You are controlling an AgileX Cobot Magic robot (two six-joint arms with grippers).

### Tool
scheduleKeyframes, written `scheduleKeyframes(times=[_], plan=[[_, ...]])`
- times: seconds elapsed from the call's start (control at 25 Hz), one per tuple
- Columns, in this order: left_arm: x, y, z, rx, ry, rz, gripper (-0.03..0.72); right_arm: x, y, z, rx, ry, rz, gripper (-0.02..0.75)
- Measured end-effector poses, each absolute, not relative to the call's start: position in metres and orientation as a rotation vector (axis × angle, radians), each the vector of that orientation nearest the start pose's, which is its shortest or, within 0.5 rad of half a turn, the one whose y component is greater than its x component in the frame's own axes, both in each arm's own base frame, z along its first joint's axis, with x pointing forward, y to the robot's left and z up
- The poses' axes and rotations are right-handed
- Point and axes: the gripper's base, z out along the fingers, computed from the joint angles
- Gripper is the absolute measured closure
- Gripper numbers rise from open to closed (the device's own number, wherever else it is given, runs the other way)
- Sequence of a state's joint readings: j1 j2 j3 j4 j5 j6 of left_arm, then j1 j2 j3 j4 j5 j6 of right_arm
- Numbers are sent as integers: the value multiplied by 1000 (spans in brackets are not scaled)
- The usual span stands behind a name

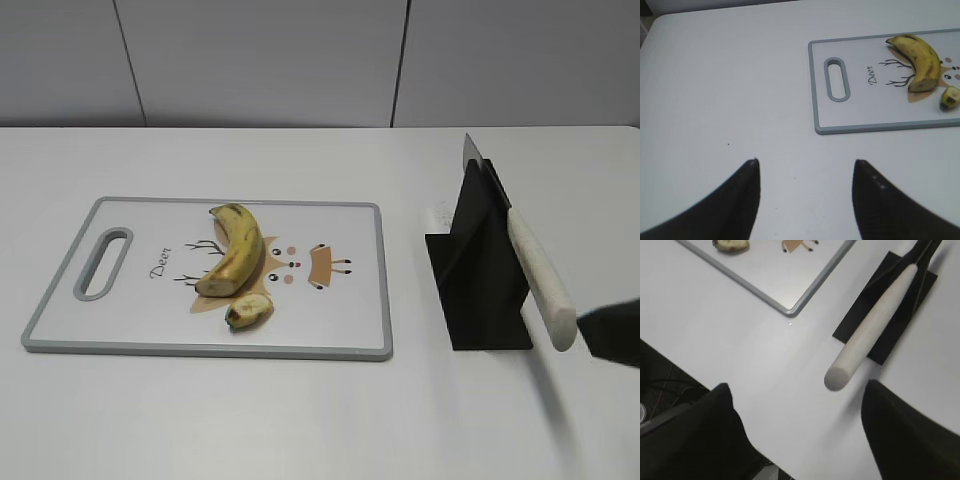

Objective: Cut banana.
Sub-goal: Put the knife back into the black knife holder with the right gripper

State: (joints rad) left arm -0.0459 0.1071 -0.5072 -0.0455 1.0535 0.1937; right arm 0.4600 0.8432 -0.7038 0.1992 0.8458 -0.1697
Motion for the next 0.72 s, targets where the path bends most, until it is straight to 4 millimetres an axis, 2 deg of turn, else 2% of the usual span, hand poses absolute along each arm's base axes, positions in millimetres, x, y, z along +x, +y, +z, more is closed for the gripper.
scheduleKeyframes(times=[0.4, 0.72], plan=[[11, -4, 280, 254, 2121, 31, 122, 61, 43, 263, -699, 2263, 333, 145], [11, -4, 280, 254, 2121, 31, 122, 29, 26, 261, -677, 2111, 333, 146]])
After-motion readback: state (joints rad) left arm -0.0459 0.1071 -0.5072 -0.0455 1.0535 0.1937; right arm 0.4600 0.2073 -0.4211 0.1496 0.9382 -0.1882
